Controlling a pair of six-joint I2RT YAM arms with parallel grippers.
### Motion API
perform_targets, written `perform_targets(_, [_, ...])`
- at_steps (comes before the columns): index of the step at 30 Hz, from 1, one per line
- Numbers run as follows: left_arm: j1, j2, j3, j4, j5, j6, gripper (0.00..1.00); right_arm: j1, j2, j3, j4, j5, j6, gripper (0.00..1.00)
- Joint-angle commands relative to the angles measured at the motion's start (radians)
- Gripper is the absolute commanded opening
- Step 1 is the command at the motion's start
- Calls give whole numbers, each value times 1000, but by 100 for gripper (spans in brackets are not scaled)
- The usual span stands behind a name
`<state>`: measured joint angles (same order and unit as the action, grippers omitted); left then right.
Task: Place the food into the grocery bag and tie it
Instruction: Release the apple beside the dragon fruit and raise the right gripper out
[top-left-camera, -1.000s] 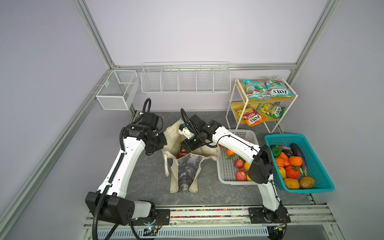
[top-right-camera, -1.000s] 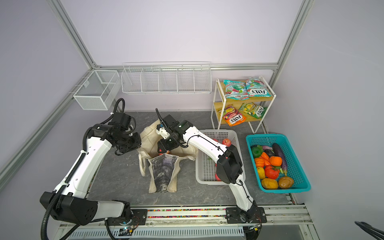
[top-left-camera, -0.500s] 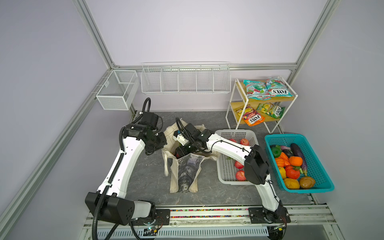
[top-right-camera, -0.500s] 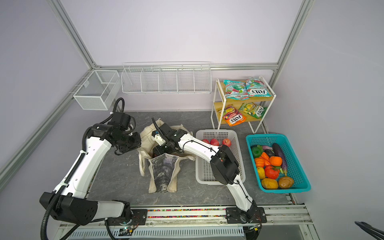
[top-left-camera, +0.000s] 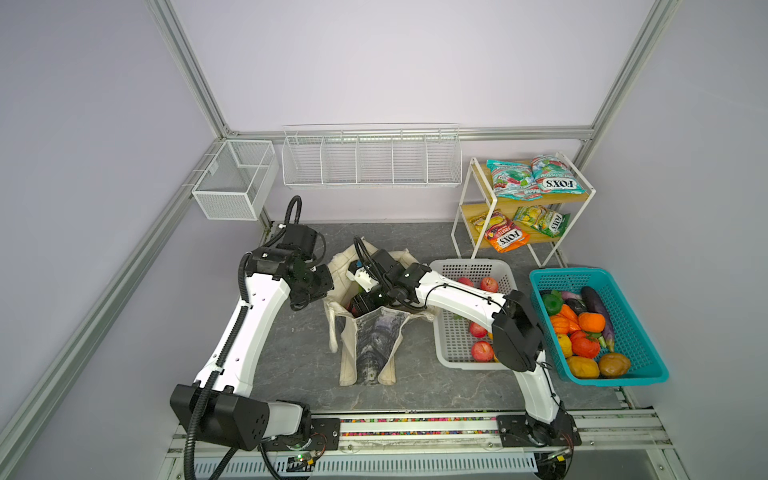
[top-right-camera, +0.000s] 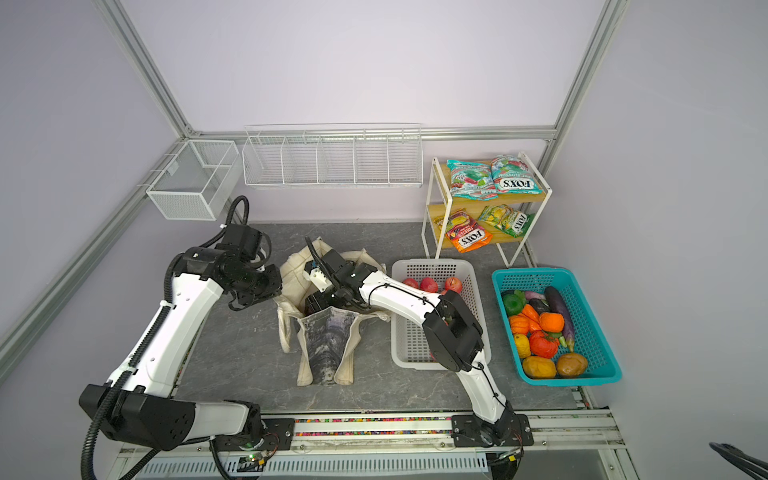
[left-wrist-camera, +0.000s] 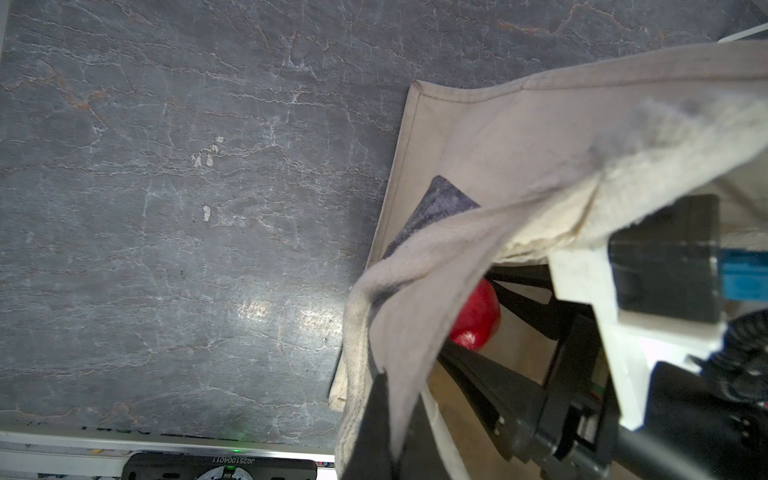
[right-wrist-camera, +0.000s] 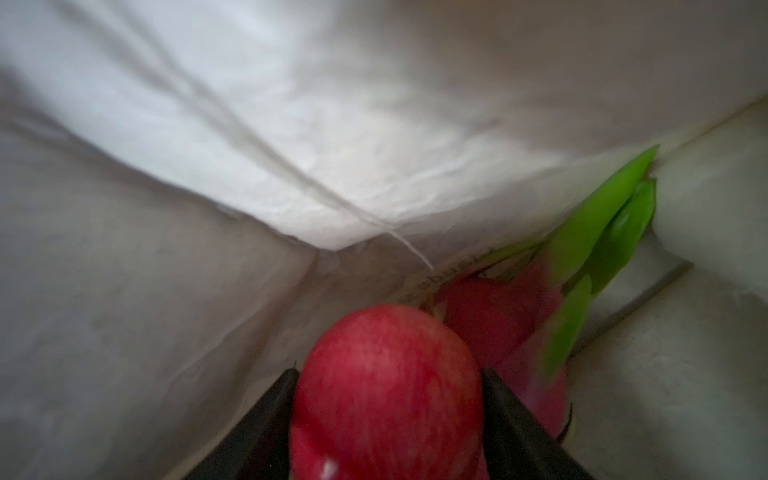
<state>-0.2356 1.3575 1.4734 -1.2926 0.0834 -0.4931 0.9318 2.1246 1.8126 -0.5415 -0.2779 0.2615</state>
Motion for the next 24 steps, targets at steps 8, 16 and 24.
perform_targets(8, [4, -3, 21, -25, -4, -10, 0, -4, -1, 42, -117, 67, -71, 99])
perform_targets(16, [4, 0, 30, -25, -12, -7, 0, -5, -50, 102, -158, 92, -99, 88])
perform_targets(24, [4, -11, 28, -18, -21, -4, 0, -20, -120, 153, -176, 144, -104, 88])
